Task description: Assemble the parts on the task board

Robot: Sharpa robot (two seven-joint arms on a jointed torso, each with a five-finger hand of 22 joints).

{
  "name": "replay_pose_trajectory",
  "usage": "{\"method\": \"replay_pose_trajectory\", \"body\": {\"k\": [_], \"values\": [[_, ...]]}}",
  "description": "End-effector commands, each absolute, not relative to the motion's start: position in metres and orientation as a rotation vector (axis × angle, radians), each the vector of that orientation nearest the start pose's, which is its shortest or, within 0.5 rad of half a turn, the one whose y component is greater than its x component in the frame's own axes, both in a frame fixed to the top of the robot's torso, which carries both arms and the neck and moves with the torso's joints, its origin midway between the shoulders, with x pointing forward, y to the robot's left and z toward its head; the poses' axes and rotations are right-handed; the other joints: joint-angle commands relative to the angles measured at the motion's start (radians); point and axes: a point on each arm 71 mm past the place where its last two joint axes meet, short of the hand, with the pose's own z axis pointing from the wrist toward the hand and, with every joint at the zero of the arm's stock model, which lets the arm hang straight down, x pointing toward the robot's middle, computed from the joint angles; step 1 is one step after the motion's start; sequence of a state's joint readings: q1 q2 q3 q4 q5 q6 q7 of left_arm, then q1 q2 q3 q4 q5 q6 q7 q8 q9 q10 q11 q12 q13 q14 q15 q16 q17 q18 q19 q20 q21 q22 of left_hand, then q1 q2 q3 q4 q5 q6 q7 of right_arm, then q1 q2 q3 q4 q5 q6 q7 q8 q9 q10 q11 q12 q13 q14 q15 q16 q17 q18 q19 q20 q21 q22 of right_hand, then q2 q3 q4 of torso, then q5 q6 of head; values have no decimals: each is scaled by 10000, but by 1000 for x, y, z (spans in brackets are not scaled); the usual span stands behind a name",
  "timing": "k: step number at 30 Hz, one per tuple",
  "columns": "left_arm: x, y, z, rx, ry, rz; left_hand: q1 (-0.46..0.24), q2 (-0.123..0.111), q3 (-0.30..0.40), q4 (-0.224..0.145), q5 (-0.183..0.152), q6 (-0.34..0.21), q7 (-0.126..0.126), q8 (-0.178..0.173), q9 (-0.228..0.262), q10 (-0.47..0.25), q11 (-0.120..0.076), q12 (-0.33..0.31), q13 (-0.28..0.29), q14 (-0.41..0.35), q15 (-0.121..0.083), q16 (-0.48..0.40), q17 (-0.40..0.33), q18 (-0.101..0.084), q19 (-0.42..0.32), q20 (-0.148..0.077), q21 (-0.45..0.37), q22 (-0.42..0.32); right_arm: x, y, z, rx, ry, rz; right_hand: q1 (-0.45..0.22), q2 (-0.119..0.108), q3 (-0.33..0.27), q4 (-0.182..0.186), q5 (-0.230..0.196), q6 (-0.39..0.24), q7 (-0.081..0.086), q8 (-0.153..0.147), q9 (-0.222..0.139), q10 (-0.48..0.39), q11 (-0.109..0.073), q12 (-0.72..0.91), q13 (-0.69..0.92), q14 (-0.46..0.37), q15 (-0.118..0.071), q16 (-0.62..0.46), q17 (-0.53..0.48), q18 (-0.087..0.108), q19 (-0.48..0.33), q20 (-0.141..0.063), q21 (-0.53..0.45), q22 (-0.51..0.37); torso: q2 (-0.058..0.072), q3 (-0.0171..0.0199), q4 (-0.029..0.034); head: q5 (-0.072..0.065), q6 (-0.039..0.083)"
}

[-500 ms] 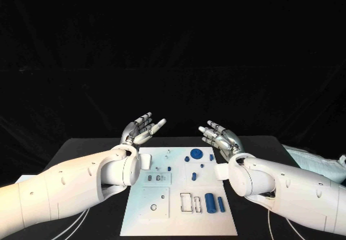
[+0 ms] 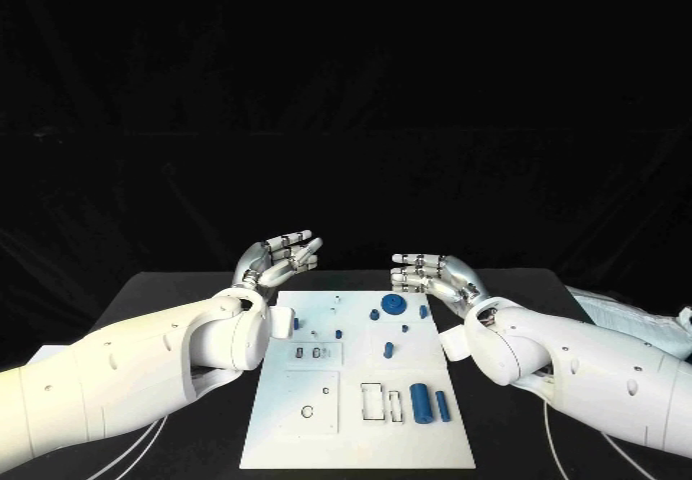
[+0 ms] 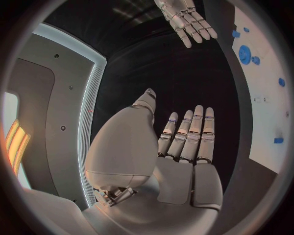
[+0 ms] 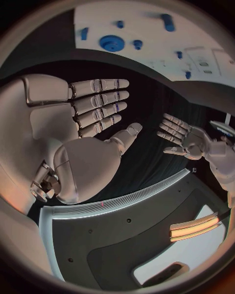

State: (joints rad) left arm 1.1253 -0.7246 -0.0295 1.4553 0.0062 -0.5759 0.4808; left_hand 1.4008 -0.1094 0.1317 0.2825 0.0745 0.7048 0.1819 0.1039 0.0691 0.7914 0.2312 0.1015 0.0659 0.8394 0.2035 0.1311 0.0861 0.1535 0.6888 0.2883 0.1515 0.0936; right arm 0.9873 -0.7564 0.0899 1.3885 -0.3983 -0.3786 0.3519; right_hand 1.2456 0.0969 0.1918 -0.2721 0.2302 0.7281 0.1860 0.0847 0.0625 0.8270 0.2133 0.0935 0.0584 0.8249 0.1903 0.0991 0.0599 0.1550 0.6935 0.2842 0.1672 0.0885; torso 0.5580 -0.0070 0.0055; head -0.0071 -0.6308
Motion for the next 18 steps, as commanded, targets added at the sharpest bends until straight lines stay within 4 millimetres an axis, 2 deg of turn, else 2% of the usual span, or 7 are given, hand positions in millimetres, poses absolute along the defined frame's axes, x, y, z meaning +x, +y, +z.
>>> {"method": "replay_pose_trajectory", "body": {"k": [1, 3, 7, 14, 15, 16, 18], "values": [[487, 180, -205, -11168, 12818, -14629, 5, 201, 23, -136, -42, 980, 755, 128, 42, 899, -147, 113, 13, 601, -195, 153, 24, 217, 581, -14, 203, 45, 488, -202, -232, 5867, 14891, 12377, 462, -273, 913, -177, -73, 2300, 414, 136, 44, 2192, -439, 53, 23, 2283, -511, 186, 36, 313, 1512, -279, 577, 81, 271, -46, 76, -59, 40], [485, 180, -204, -11172, 12902, -14761, 19, 289, -8, -248, -47, 1525, 678, 162, 43, 1287, -256, 143, 5, 1005, -308, 227, 31, 287, 933, -55, 322, 60, 491, -204, -228, 5355, 14879, 12066, 446, -377, 1163, -172, -78, 2465, 372, 86, 41, 2419, -473, -26, 28, 2546, -590, 170, 43, 312, 1698, -360, 653, 79, 353, -58, 105, -96, 59], [479, 178, -202, -11197, 13120, -15041, 37, 470, -75, -472, -52, 2249, 479, 245, 34, 2234, -522, 293, 55, 2045, -640, 504, 197, 320, 1924, -342, 741, 175, 495, -206, -219, 4266, 14902, 11410, 450, -572, 1548, -165, -98, 2743, 298, 20, 47, 2848, -588, -125, 38, 3123, -775, 206, 67, 308, 2129, -578, 893, 137, 535, -91, 164, -166, 114], [467, 176, -197, -11243, 13529, -15627, 11, 611, -177, -675, -58, 2688, 327, 127, -21, 2905, -732, 160, 57, 3011, -930, 643, 572, 315, 2758, -641, 1041, 220, 503, -210, -207, 2079, 15156, 9656, 639, -881, 1597, -143, -171, 3209, 97, -31, 66, 3642, -863, -182, 62, 4259, -1196, 414, 200, 278, 3115, -1111, 1832, 570, 801, -152, 325, -336, 177], [464, 175, -196, -11249, 13596, -15757, 12, 632, -197, -719, -57, 2742, 304, 77, -25, 2984, -768, 94, 51, 3247, -996, 691, 700, 314, 2946, -709, 1118, 236, 504, -210, -205, 1589, 15272, 9211, 707, -941, 1514, -134, -200, 3331, 35, -31, 73, 3827, -938, -188, 71, 4555, -1302, 490, 260, 267, 3270, -1223, 2109, 720, 868, -170, 377, -393, 174], [463, 175, -195, -11253, 13623, -15814, 12, 638, -202, -730, -57, 2755, 300, 65, -26, 3004, -777, 77, 50, 3295, -1011, 696, 733, 313, 2987, -724, 1134, 239, 504, -210, -205, 1376, 15313, 9014, 712, -957, 1488, -127, -218, 3356, 23, -34, 73, 3866, -954, -193, 72, 4627, -1326, 508, 276, 266, 3303, -1248, 2177, 758, 885, -172, 389, -405, 169], [458, 173, -193, -11287, 13725, -16031, 26, 667, -213, -781, -58, 2830, 271, 23, -23, 3108, -813, 21, 52, 3522, -1076, 741, 880, 317, 3157, -789, 1204, 253, 505, -208, -202, 526, 15457, 8210, 765, -1035, 1360, -111, -294, 3476, -56, -50, 74, 4033, -1032, -226, 73, 4993, -1447, 611, 370, 265, 3478, -1386, 2550, 966, 972, -192, 459, -469, 158]]}}
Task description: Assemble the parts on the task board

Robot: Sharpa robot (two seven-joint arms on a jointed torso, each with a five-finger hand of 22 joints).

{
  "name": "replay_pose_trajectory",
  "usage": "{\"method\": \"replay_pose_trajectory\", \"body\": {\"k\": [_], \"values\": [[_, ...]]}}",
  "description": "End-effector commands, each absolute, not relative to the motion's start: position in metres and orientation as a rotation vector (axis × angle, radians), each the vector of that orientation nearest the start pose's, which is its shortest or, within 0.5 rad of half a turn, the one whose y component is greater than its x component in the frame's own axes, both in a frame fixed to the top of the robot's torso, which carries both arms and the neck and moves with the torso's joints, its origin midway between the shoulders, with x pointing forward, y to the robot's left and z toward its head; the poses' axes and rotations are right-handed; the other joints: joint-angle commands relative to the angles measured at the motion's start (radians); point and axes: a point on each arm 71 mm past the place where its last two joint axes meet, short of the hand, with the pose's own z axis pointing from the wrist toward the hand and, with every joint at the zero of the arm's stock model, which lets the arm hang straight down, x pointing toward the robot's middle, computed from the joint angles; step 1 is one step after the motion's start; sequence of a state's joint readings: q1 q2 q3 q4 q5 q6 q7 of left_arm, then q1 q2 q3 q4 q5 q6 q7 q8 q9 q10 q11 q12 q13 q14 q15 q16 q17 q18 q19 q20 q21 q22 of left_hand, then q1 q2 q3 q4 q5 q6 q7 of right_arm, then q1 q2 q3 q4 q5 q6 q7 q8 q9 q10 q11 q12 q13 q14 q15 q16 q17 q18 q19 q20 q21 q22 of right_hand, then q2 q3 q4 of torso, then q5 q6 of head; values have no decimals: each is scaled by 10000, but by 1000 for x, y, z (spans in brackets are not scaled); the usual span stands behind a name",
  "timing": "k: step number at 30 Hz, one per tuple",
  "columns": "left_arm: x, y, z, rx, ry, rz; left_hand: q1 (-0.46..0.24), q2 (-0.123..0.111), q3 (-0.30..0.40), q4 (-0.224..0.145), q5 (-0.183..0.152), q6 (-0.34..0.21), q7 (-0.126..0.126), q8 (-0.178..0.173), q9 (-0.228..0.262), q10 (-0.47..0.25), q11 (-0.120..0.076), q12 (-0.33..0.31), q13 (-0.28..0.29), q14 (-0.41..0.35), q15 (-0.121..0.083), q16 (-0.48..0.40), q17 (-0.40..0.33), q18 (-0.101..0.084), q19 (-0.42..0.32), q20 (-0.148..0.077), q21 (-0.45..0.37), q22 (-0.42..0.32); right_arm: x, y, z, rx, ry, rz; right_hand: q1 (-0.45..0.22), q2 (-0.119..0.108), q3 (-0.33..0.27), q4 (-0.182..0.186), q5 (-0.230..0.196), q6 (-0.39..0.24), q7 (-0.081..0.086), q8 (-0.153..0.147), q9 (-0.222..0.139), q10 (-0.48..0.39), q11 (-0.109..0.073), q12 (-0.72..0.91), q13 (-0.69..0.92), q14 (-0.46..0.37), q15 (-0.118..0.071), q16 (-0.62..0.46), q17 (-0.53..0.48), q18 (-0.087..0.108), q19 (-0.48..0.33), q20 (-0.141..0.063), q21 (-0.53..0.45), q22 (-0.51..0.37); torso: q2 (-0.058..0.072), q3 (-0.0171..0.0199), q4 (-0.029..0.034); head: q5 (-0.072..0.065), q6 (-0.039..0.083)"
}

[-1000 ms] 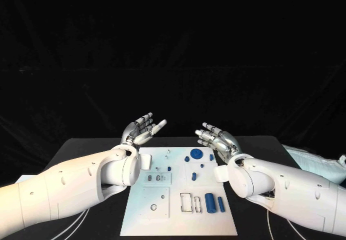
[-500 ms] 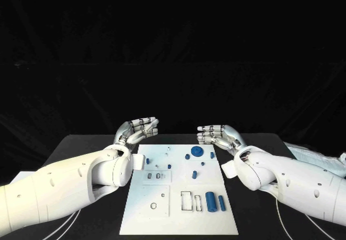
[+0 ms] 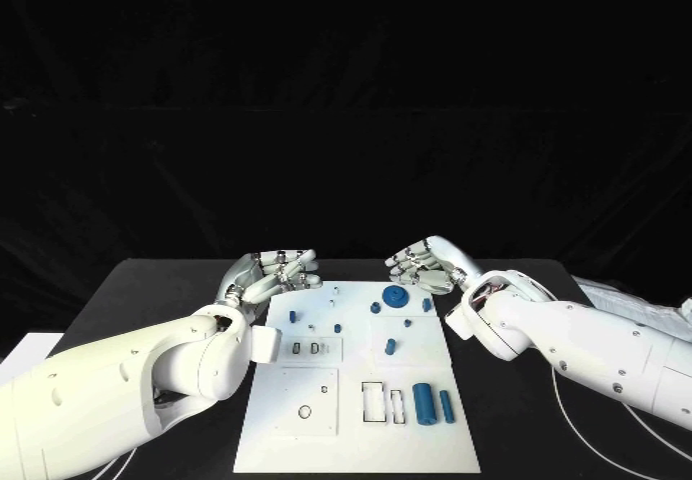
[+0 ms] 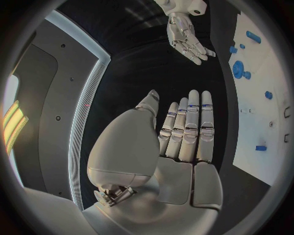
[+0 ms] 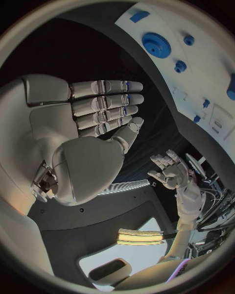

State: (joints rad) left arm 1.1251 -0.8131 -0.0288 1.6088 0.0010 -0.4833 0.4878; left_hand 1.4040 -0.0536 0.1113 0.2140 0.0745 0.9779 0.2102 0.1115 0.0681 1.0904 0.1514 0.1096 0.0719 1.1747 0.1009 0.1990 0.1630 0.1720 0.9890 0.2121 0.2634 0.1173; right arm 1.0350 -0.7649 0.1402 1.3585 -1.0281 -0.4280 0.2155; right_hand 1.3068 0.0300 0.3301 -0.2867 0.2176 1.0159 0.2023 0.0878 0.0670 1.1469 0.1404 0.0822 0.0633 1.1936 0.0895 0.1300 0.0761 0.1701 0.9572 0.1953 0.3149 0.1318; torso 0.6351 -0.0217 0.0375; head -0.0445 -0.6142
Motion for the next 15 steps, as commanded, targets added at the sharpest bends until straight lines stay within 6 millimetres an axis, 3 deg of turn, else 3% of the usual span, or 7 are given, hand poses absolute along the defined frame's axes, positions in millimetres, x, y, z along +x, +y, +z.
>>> {"method": "replay_pose_trajectory", "body": {"k": [1, 4, 7, 12, 15], "values": [[456, 172, -192, -11323, 13765, -16118, -3, 114, -12, -107, -57, 117, -18, -63, -12, 141, -22, -73, -8, 207, -62, 65, 144, 131, 188, -40, 97, 17, 506, -207, -200, 236, 15418, 7902, 176, -404, -88, 44, -195, 635, -248, -93, 27, 886, -334, -130, 21, 1475, -497, 357, 257, 114, 982, -567, 1298, 659, 229, -48, 160, -112, -27], [450, 170, -191, -11569, 13885, -16396, -1, 120, -16, -121, -57, 139, -25, -74, -11, 170, -31, -88, -7, 243, -74, 65, 181, 129, 219, -53, 108, 18, 507, -204, -193, -545, 15347, 7089, 282, -511, -287, 72, -457, 652, -363, -169, 8, 890, -468, -196, 3, 2660, -816, 947, 598, 143, 1866, -936, 2387, 1246, 341, -74, 238, -199, -11], [447, 169, -189, -11728, 13959, -16609, 0, 120, -17, -123, -58, 140, -25, -75, -11, 172, -31, -90, -7, 245, -74, 64, 185, 129, 221, -54, 109, 18, 510, -202, -187, -1069, 15422, 6474, 133, -589, -328, 186, -540, 659, -414, -220, -2, 842, -542, -205, -4, 3115, -902, 1354, 901, 120, 1997, -1116, 3012, 1625, 435, -82, 296, -243, -29], [441, 163, -185, -11725, 14079, -16999, 19, 112, -19, -150, -58, 132, -21, -99, -16, 162, -27, -121, -13, 239, -72, 41, 208, 124, 227, -59, 107, 13, 513, -197, -181, -1817, 15660, 5637, -64, -727, -180, 356, -600, 587, -473, -244, -9, 483, -548, -215, -10, 3199, -936, 2431, 1644, 106, 1914, -1181, 3863, 2162, 605, -119, 360, -315, 19], [438, 161, -183, -11641, 14127, -17215, 47, 118, -14, -185, -56, 119, -13, -132, -21, 145, -18, -165, -21, 228, -67, 10, 239, 118, 228, -61, 100, 4, 514, -194, -180, -2187, 15809, 5271, -204, -887, -33, 518, -663, 544, -494, -241, -5, 324, -530, -187, 4, 3096, -959, 3645, 2374, 133, 1940, -1179, 4418, 2496, 702, -139, 383, -364, 32]]}}
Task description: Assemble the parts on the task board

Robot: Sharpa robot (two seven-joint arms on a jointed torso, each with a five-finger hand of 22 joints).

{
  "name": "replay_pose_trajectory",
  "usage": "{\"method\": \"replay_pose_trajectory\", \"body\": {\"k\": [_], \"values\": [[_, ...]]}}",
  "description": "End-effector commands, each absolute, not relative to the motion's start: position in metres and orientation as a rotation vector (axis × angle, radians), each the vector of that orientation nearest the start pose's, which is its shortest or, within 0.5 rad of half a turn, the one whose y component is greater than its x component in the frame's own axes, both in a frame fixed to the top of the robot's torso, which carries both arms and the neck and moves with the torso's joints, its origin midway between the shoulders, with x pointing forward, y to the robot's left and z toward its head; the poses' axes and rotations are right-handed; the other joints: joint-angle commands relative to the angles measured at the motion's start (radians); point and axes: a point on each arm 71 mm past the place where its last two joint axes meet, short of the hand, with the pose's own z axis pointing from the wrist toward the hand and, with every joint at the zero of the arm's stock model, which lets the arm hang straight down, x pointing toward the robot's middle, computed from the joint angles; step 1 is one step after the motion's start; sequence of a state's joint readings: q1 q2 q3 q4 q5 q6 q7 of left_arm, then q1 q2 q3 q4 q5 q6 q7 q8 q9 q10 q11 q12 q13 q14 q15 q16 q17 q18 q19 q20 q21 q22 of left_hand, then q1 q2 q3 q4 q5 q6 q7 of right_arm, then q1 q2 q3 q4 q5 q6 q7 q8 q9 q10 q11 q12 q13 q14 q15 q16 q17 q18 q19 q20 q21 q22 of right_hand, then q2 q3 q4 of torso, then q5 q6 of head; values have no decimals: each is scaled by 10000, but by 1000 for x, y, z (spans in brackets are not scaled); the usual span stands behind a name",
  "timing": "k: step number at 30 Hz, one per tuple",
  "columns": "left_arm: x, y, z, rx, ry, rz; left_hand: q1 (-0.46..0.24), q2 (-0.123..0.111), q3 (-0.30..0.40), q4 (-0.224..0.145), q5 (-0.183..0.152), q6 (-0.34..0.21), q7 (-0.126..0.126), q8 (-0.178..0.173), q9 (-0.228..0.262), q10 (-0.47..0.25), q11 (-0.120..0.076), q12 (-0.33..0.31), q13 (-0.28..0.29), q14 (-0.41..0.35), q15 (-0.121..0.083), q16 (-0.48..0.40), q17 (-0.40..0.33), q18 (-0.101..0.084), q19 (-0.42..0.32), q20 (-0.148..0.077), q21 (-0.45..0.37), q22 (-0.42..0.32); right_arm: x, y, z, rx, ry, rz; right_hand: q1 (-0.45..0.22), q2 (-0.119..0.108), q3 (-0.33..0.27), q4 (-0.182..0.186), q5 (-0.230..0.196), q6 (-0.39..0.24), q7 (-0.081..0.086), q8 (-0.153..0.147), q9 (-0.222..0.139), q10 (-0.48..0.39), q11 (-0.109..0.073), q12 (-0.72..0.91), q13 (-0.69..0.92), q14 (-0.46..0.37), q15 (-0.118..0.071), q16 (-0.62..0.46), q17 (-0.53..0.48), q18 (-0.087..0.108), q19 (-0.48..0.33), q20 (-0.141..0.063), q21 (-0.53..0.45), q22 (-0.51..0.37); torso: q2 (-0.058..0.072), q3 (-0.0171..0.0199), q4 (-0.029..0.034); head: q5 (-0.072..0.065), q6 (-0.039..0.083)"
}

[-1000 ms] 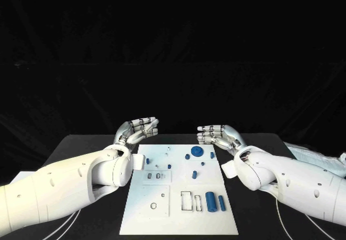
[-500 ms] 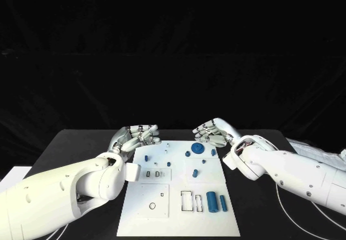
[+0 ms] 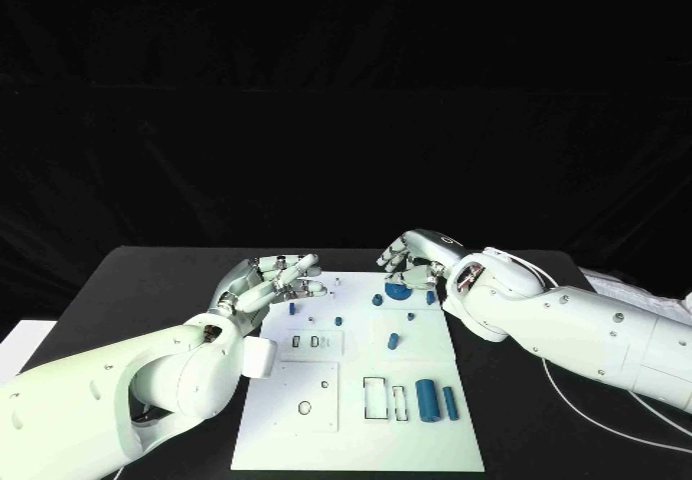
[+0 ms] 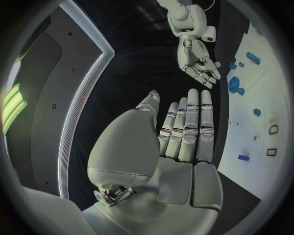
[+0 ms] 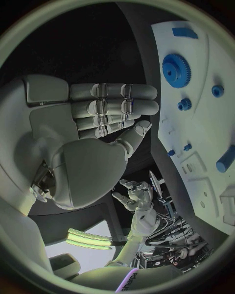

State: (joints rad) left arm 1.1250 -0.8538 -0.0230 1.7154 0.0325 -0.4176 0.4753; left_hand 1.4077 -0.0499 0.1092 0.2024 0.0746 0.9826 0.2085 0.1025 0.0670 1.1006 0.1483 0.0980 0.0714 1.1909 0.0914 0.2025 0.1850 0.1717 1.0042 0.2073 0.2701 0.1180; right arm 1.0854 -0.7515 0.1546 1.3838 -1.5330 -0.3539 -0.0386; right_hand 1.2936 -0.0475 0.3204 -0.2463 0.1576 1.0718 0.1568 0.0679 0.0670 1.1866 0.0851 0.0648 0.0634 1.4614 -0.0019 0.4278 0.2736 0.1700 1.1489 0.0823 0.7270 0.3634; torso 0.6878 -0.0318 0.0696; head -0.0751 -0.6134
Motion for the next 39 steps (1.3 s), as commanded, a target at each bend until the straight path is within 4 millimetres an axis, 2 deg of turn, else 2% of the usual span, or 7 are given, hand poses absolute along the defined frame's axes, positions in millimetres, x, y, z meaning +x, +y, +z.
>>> {"method": "replay_pose_trajectory", "body": {"k": [1, 5, 9, 12, 21, 28, 39], "values": [[437, 160, -182, -11626, 14136, -17254, 12, 82, 7, -70, -56, 70, 4, -43, -10, 42, 13, -51, -17, 66, 28, -26, 21, 120, 75, -13, 33, -3, 514, -193, -179, -2270, 15842, 5194, -97, -135, 119, 164, -73, -18, -50, -41, -3, -100, 11, -16, 3, 422, -40, 947, 574, 135, 22, -43, 431, 261, 201, -42, 65, -70, 29], [435, 159, -180, -11583, 14166, -17365, 21, 84, 8, -84, -56, 65, 10, -57, -11, 35, 17, -69, -20, 61, 31, -39, 34, 118, 75, -12, 29, -7, 515, -190, -178, -2580, 16048, 4921, -146, -242, 368, 379, -106, -34, -99, -39, 0, -250, 2, -13, 1, 403, -15, 1927, 1217, 136, 10, -8, 998, 606, 321, -58, 80, -104, 47], [435, 158, -180, -11579, 14174, -17372, 24, 81, 3, -99, -58, 53, 24, -80, -14, 22, 28, -98, -24, 49, 38, -63, 53, 115, 70, -10, 21, -15, 516, -188, -178, -2864, 16291, 4654, -149, -338, 540, 529, -112, -40, -128, -33, 5, -324, 3, -32, -5, 401, -6, 2662, 1775, 134, -49, 17, 1385, 847, 371, -75, 111, -159, 34], [435, 158, -180, -11580, 14178, -17365, 24, 81, 3, -99, -58, 53, 24, -80, -14, 22, 28, -98, -24, 49, 38, -63, 53, 115, 70, -10, 21, -15, 517, -188, -180, -3063, 16572, 4443, -122, -445, 710, 685, -115, -29, -143, -27, 9, -348, 5, -32, -4, 320, 7, 3645, 2725, 102, -91, 42, 1874, 1276, 436, -84, 132, -158, 32], [435, 159, -180, -11595, 14205, -17347, 18, 77, -6, -108, -60, 43, 39, -100, -15, 10, 40, -123, -27, 41, 46, -82, 71, 112, 66, -7, 14, -21, 518, -185, -183, -3298, 16884, 4333, -124, -511, 776, 811, -116, -39, -149, -28, 9, -410, 20, -31, -6, 296, 13, 4254, 3330, 35, 22, 60, 2354, 1842, 532, -91, 165, -189, -3], [436, 159, -180, -11610, 14218, -17315, 15, 75, -11, -114, -61, 35, 47, -112, -16, 3, 46, -137, -28, 38, 50, -92, 82, 111, 64, -5, 11, -24, 518, -183, -185, -3435, 17007, 4396, -84, -531, 893, 934, -84, 32, -155, -15, 19, -305, 0, -19, 0, 343, -3, 5103, 4210, -68, 270, 57, 2983, 2624, 610, -93, 179, -200, 28], [437, 159, -181, -11635, 14258, -17284, 13, 75, -13, -116, -61, 33, 51, -116, -17, 0, 49, -143, -29, 38, 51, -95, 87, 111, 63, -4, 10, -26, 518, -178, -185, -3478, 16919, 4578, -95, -528, 981, 1059, -104, 76, -150, -15, 21, -290, -1, -27, -4, 332, -4, 5561, 4661, -112, 350, 64, 3295, 2981, 691, -120, 235, -262, 1]]}}
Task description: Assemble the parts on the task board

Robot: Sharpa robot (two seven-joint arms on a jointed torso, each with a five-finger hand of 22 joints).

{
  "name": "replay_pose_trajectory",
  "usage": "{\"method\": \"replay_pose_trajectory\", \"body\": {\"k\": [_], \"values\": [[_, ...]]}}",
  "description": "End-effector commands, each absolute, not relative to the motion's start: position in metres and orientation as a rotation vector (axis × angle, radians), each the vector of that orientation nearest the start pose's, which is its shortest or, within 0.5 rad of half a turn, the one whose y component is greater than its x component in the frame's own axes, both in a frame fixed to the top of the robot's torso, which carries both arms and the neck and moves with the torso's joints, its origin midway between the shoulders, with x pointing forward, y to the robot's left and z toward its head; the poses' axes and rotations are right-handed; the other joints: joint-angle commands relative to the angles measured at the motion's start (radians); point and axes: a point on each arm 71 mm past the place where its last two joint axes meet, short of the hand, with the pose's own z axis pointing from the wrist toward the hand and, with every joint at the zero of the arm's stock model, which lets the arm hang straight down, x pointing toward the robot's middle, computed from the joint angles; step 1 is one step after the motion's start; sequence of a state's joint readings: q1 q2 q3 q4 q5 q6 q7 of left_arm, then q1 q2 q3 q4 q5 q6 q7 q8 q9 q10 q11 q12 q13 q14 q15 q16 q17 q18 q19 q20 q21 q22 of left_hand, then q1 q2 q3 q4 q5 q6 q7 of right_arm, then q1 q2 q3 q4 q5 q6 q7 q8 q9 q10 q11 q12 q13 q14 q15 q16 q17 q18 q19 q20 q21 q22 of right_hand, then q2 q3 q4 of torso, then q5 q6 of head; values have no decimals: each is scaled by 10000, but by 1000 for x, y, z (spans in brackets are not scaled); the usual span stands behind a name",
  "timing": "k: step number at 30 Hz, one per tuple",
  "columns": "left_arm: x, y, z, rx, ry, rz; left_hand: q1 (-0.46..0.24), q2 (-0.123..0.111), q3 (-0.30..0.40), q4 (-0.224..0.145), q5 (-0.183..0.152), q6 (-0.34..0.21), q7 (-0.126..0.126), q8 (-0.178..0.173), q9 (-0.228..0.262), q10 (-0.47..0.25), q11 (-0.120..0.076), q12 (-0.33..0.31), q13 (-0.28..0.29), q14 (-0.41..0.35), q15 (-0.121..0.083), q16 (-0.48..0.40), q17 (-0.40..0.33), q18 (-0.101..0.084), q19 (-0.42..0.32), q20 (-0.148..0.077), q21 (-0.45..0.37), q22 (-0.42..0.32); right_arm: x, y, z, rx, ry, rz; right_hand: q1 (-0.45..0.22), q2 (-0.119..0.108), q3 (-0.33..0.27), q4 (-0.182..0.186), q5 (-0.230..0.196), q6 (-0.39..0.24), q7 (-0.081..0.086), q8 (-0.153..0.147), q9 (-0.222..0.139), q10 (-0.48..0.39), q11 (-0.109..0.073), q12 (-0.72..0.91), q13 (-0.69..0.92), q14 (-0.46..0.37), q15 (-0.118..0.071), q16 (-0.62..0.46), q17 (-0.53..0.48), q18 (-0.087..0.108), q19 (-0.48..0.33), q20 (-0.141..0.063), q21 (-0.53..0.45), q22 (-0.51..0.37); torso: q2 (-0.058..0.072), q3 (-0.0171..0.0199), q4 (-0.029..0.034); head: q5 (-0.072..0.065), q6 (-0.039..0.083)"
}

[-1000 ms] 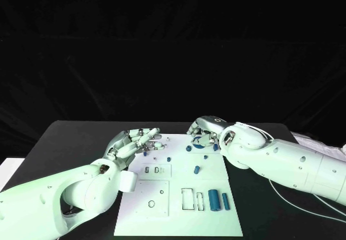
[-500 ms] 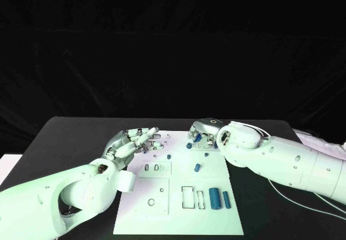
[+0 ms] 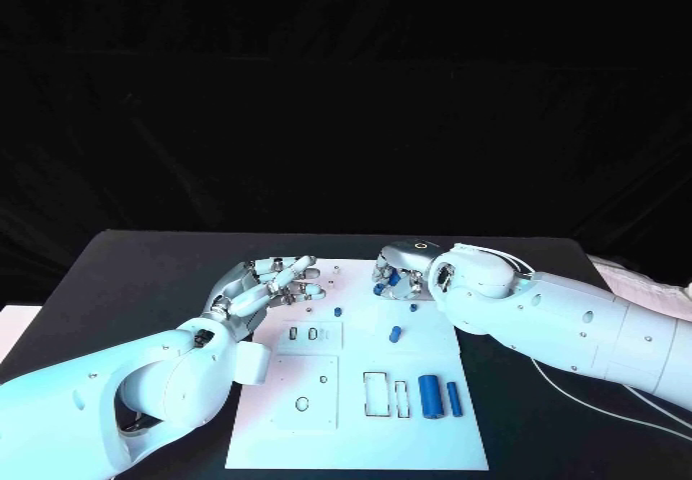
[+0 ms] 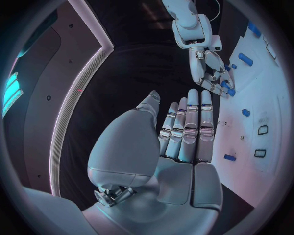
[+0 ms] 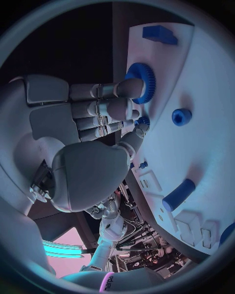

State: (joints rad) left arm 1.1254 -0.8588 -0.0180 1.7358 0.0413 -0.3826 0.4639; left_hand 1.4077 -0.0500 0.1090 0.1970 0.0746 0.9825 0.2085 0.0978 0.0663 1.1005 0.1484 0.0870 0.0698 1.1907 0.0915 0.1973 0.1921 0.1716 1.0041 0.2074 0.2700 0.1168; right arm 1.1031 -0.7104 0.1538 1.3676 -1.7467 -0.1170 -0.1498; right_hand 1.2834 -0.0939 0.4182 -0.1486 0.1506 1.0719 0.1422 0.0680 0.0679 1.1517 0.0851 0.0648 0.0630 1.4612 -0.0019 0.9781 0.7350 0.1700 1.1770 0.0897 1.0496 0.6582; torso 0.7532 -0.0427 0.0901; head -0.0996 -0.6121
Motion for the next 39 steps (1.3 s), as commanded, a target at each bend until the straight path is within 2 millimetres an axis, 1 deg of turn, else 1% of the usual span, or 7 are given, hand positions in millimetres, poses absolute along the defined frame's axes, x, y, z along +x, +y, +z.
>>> {"method": "replay_pose_trajectory", "body": {"k": [1, 12, 18, 23, 27, 31, 39], "values": [[437, 159, -181, -11639, 14261, -17276, 13, 76, -11, -62, -61, 34, 51, -69, -10, 0, 48, -33, -13, 40, 51, -44, 16, 112, 64, -5, 11, -14, 518, -178, -185, -3478, 16917, 4591, 2, -63, 9, 98, -36, 79, -4, -16, 12, 61, -2, -27, 0, 331, -5, 88, 73, -113, 71, -9, 90, 51, 42, -13, 32, -12, -12], [438, 159, -182, -11673, 14318, -17234, 16, 79, -13, -71, -59, 26, 60, -83, -10, -9, 55, -50, -14, 42, 54, -52, 31, 112, 65, -3, 8, -17, 519, -177, -186, -3470, 16890, 4670, 12, 73, 182, 334, -60, 349, -76, 67, 58, 291, -70, 10, 17, 328, -48, 695, 679, -176, 205, -19, 516, 573, 116, -28, 50, -47, -11], [438, 159, -182, -11677, 14347, -17249, 127, 211, 89, -164, -45, 27, 69, -138, -6, -13, 61, -121, -13, 52, 55, -107, 117, 114, 75, -2, 0, -34, 520, -177, -187, -3479, 16965, 4611, 87, 207, 326, 465, -166, 661, -145, 161, 128, 545, -148, 25, 27, 342, -108, 1101, 1095, -240, 349, -53, 852, 1020, 143, -35, 75, -77, -13], [438, 159, -183, -11686, 14370, -17245, 210, 267, 172, -238, -42, 29, 75, -173, -5, -10, 62, -160, -13, 54, 53, -147, 173, 115, 80, -6, -4, -44, 521, -177, -187, -3448, 16820, 4399, 418, 422, 624, 402, -643, 901, -187, 225, 201, 779, -215, 22, 31, 329, -185, 1376, 1356, -290, 462, -97, 1131, 1381, 157, -39, 92, -86, -29], [438, 159, -183, -11688, 14382, -17252, 251, 295, 222, -274, -41, 32, 74, -189, -4, -7, 61, -177, -14, 53, 50, -170, 201, 115, 82, -8, -5, -49, 521, -176, -183, -3313, 16305, 4443, 586, 525, 911, 357, -782, 975, -161, 208, 240, 917, -217, 2, 30, 299, -197, 1540, 1489, -327, 513, -102, 1334, 1628, 167, -49, 92, -84, -25], [438, 159, -183, -11689, 14383, -17252, 271, 309, 247, -291, -39, 34, 73, -196, -4, -5, 60, -183, -14, 52, 49, -179, 213, 115, 83, -10, -6, -51, 518, -173, -176, -3042, 15563, 4811, 556, 490, 977, 382, -797, 1006, -139, 200, 260, 979, -228, 1, 34, 292, -203, 1627, 1568, -355, 569, -92, 1461, 1807, 183, -44, 99, -81, 6], [438, 159, -182, -11688, 14400, -17271, 294, 318, 277, -314, -39, 35, 72, -206, -4, -3, 59, -191, -15, 52, 47, -193, 230, 115, 84, -12, -6, -54, 519, -164, -167, -2385, 14545, 5179, 390, 275, 1034, 503, -698, 945, -105, 104, 270, 854, -184, -41, 9, 243, -161, 1700, 1577, -362, 527, -57, 1552, 1887, 209, -73, 130, -106, 36]]}}
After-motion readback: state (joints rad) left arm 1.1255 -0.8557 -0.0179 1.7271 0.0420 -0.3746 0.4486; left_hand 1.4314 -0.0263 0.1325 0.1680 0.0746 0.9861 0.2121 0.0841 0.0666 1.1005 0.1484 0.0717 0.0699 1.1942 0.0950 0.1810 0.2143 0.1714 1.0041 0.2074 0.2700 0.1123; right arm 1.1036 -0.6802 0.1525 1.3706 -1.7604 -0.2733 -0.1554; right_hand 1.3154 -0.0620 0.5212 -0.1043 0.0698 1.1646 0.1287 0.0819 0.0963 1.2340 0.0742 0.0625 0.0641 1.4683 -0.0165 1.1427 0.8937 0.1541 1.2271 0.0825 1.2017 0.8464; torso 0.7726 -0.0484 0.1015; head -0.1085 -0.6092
